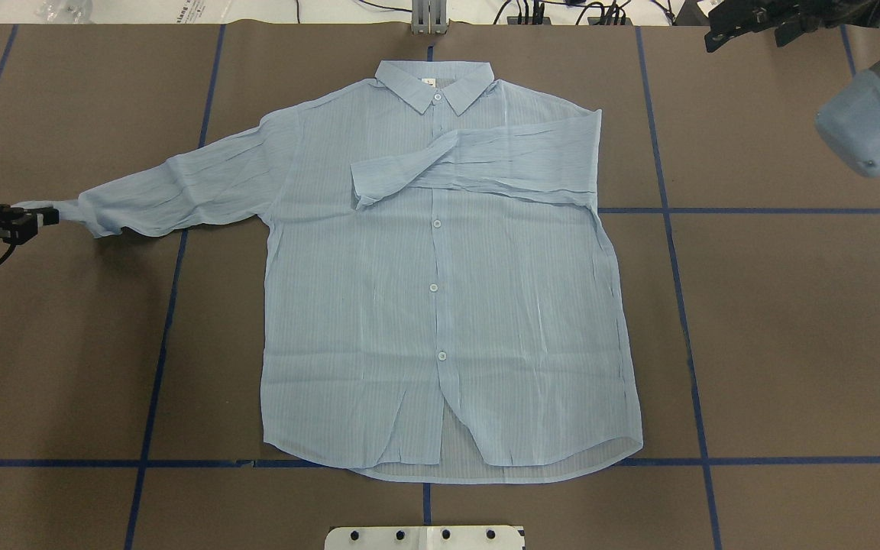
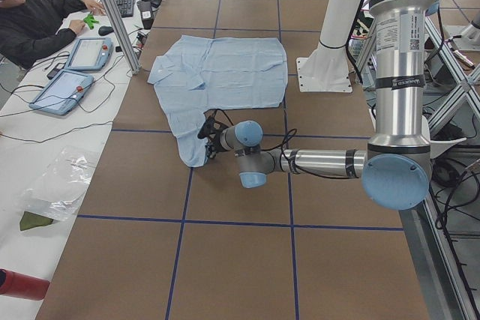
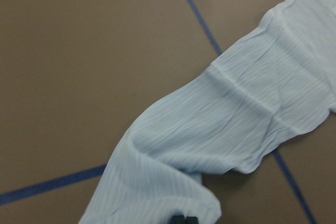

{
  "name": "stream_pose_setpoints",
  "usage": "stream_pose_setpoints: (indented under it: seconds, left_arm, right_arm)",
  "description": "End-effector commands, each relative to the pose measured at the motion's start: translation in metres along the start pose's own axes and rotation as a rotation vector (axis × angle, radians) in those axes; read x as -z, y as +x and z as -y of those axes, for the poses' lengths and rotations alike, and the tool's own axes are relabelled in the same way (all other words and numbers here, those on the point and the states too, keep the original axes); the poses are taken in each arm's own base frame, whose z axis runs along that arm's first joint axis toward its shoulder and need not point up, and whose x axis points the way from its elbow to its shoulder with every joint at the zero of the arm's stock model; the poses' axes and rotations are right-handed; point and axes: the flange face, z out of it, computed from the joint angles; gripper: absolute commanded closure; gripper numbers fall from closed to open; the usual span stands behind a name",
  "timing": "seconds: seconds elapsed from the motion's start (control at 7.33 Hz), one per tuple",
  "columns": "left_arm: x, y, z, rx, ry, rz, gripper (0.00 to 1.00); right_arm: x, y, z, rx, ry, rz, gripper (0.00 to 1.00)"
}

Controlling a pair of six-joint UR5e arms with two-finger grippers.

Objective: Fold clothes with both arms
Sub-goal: 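Lift the sleeve with the left gripper and carry it over the chest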

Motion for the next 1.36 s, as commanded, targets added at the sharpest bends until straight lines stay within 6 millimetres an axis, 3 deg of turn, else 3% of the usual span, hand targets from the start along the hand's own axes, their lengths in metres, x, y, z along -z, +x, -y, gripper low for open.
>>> stream_pose_setpoints:
  seconds: [0.0, 0.14, 0.27, 0.41, 0.55, 0.68, 0.82, 0.95, 1.09, 1.23]
  left_arm:
    - [-0.026, 0.074, 0.071, 0.196, 0.05, -0.132, 1.0]
    - [-0.045, 0.115, 0.109, 0.272, 0.018, -0.172, 1.0]
    - [-0.07, 0.168, 0.162, 0.32, 0.007, -0.17, 1.0]
    - [-0.096, 0.235, 0.194, 0.334, -0.038, -0.165, 1.0]
    - [-0.12, 0.296, 0.213, 0.366, -0.078, -0.164, 1.0]
    - [-0.143, 0.347, 0.234, 0.405, -0.087, -0.163, 1.0]
    - [-0.175, 0.388, 0.239, 0.426, -0.063, -0.14, 1.0]
    - [-0.194, 0.414, 0.222, 0.419, -0.062, -0.135, 1.0]
    - [-0.199, 0.441, 0.208, 0.405, -0.073, -0.154, 1.0]
    - [-0.214, 0.486, 0.178, 0.392, -0.059, -0.158, 1.0]
  right_arm:
    - [0.0, 0.0, -0.001, -0.007, -0.001, 0.001, 0.0]
    - [0.002, -0.002, -0.002, -0.012, 0.002, 0.005, 0.0]
    - [0.003, 0.0, -0.005, -0.013, 0.002, 0.005, 0.0]
    - [0.003, 0.0, -0.008, -0.014, 0.001, 0.005, 0.0]
    - [0.004, -0.002, -0.009, -0.021, 0.003, 0.008, 0.0]
    - [0.004, -0.003, -0.009, -0.023, 0.003, 0.01, 0.0]
    - [0.003, -0.003, -0.01, -0.023, 0.002, 0.008, 0.0]
    - [0.003, -0.002, -0.011, -0.024, 0.0, 0.009, 0.0]
    - [0.002, -0.001, -0.012, -0.026, -0.002, 0.006, 0.0]
    - [0.004, -0.003, -0.012, -0.025, 0.001, 0.009, 0.0]
